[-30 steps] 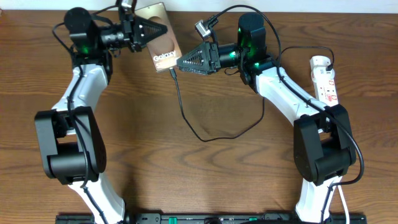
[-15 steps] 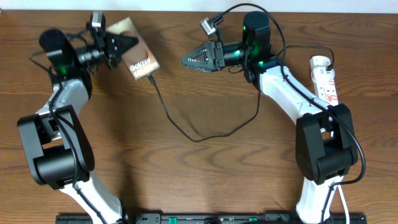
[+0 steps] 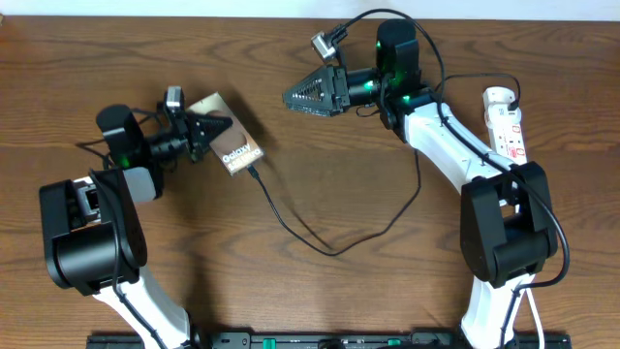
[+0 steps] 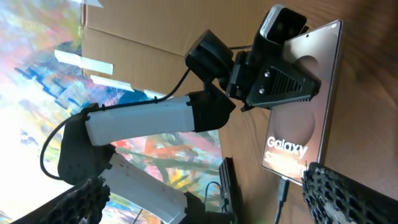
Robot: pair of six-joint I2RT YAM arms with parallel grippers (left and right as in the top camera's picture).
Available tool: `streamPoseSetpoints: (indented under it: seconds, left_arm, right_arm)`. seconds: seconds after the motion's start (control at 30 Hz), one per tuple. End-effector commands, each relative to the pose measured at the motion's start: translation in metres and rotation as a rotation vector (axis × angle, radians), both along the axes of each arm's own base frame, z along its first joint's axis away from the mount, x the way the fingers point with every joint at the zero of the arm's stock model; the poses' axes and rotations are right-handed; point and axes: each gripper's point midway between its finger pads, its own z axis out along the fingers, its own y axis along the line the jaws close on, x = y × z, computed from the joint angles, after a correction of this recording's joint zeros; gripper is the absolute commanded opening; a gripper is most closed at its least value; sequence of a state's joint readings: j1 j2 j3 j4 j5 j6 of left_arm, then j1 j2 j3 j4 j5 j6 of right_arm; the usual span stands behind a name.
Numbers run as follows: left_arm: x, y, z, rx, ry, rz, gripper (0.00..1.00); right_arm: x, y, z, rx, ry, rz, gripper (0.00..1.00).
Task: Plug charger to phone and switch on socket
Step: 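Lower the phone flat onto the table with the left gripper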
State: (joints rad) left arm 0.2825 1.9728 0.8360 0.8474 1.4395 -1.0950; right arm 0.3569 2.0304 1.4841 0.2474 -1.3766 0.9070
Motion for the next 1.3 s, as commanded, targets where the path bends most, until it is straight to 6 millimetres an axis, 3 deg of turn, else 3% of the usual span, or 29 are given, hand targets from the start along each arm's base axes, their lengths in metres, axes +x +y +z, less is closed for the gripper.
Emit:
streamPoseSetpoints:
  seconds: [0.0, 0.4, 0.77, 0.87, 1.07, 1.27]
  left_arm:
    - [0.004, 0.004, 0.006, 0.047, -0.068, 0.038, 0.07]
    - [0.004, 0.004, 0.005, 0.035, -0.036, 0.044, 0.07]
    - [0.023, 0.020, -0.019, 0.077, 0.098, 0.216, 0.07]
    - [0.026, 0.026, -0.030, 0.104, 0.141, 0.263, 0.07]
    - [0.017, 0.038, -0.074, 0.231, 0.282, 0.342, 0.07]
    - [0.008, 0.041, -0.092, 0.297, 0.332, 0.348, 0.07]
  right_arm:
    - [0.002, -0.002, -0.005, -0.010, -0.028, -0.008, 0.99]
    - [0.015, -0.013, -0.071, -0.266, 0.071, -0.191, 0.99]
    - [0.016, -0.041, -0.113, -0.471, 0.172, -0.291, 0.99]
    - [0.017, -0.050, -0.123, -0.522, 0.194, -0.317, 0.99]
    - [0.014, -0.076, -0.147, -0.671, 0.207, -0.361, 0.99]
    - [0.012, -0.091, -0.160, -0.760, 0.208, -0.390, 0.99]
